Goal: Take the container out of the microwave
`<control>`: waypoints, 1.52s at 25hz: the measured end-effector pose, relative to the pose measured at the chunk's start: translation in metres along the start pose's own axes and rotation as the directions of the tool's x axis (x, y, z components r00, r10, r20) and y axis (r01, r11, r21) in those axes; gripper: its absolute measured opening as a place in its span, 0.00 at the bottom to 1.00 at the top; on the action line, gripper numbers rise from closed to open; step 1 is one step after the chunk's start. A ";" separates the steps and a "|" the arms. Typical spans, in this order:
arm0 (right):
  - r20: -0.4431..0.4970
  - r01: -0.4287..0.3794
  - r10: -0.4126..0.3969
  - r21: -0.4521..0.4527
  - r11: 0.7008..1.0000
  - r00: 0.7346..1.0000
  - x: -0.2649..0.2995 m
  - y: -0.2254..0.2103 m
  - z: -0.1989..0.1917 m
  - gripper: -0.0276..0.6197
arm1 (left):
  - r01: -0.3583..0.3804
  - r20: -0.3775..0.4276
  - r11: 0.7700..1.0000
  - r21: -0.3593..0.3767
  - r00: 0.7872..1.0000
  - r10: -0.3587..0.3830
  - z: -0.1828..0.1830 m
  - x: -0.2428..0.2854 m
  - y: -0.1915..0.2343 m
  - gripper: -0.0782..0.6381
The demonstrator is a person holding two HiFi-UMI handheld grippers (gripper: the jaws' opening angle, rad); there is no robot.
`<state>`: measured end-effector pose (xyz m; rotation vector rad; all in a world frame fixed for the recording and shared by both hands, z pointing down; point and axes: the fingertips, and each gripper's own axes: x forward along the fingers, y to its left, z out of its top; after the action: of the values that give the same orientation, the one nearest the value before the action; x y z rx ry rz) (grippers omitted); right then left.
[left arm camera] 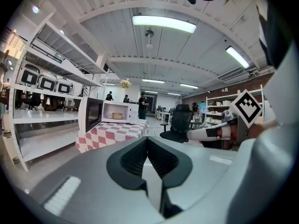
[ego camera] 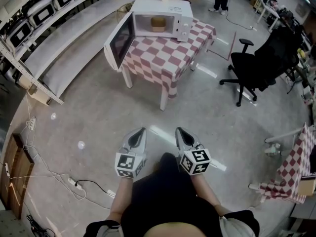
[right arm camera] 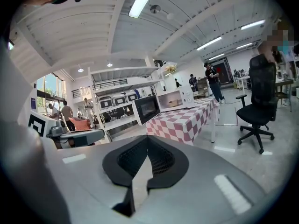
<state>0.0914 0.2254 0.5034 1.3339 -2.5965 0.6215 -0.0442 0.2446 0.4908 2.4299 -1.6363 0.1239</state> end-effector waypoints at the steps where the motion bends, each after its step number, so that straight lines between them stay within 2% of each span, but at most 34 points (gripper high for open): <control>1: -0.003 0.001 -0.001 0.001 1.000 1.000 0.000 0.000 -0.001 0.04 | -0.002 -0.002 1.000 -0.001 1.000 0.002 -0.001 -0.001 0.001 0.12; 12: -0.028 0.006 -0.006 0.003 1.000 1.000 0.010 -0.007 -0.006 0.04 | -0.019 -0.014 1.000 -0.020 1.000 0.018 -0.008 0.004 0.011 0.12; 25: -0.026 -0.004 0.004 -0.008 1.000 1.000 0.051 -0.028 0.020 0.04 | -0.023 0.003 1.000 -0.016 1.000 0.023 0.007 0.050 0.036 0.12; 38: -0.038 -0.010 0.010 -0.007 1.000 0.999 0.087 -0.046 0.038 0.04 | -0.022 -0.012 1.000 -0.011 1.000 0.022 0.017 0.089 0.056 0.12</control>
<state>0.0790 0.1205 0.5109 1.2955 -2.5744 0.6316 -0.0626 0.1405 0.4978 2.3994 -1.6543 0.1319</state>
